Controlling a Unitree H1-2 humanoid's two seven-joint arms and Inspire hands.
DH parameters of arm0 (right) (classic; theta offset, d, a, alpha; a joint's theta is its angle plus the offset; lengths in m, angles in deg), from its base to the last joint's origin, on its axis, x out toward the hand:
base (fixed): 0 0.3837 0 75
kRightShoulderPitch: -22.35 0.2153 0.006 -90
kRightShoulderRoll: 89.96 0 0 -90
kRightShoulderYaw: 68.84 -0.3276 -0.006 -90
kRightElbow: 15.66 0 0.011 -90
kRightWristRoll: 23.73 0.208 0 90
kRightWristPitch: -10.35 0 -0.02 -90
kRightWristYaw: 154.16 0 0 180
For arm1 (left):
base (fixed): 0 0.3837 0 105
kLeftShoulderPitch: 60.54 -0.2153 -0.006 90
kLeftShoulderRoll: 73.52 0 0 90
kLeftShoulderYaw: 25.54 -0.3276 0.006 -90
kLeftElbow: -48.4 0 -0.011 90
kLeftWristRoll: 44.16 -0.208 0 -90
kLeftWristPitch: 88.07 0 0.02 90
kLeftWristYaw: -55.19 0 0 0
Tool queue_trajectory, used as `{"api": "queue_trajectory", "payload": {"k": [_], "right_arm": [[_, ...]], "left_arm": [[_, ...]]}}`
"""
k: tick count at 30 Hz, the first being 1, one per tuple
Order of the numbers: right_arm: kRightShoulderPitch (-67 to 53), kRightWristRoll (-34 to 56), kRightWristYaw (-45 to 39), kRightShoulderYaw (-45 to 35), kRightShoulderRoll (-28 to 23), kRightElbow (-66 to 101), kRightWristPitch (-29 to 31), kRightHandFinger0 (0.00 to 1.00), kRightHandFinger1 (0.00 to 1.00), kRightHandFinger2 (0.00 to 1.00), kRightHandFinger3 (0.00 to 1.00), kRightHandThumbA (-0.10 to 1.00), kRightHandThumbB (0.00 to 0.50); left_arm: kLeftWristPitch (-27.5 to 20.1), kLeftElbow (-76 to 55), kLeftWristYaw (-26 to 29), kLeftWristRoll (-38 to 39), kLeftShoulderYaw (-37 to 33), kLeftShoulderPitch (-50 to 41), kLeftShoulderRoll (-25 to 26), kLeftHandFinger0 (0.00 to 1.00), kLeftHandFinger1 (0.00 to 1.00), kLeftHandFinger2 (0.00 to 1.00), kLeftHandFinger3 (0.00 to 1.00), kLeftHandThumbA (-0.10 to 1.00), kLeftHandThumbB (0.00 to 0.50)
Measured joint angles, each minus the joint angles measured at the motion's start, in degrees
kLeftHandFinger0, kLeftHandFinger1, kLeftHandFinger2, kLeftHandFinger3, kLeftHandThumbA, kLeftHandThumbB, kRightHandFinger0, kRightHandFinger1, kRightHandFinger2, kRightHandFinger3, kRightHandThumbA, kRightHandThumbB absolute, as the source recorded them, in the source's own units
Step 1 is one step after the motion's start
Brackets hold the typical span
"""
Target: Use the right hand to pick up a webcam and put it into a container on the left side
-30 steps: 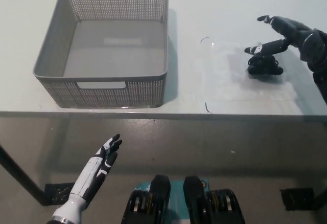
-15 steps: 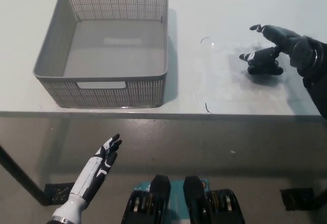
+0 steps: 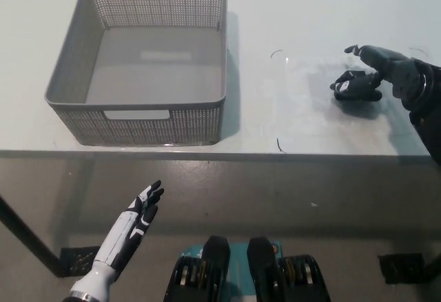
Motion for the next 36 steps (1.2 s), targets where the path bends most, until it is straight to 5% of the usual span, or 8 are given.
{"api": "queue_trajectory", "payload": {"k": [22,36], "right_arm": [[-0.3,0.5,1.9,0.5,1.4,-5.7,2.5,1.00,1.00,1.00,1.00,0.74,0.500],[0.4,1.9,3.5,-0.5,2.3,-11.7,5.8,1.00,1.00,1.00,1.00,0.65,0.500]], "left_arm": [[0.0,0.0,-0.1,0.1,0.0,1.1,0.0,1.00,1.00,1.00,1.00,1.00,0.163],[0.0,0.1,-0.3,0.2,0.0,2.2,0.0,1.00,1.00,1.00,1.00,1.00,0.165]]}}
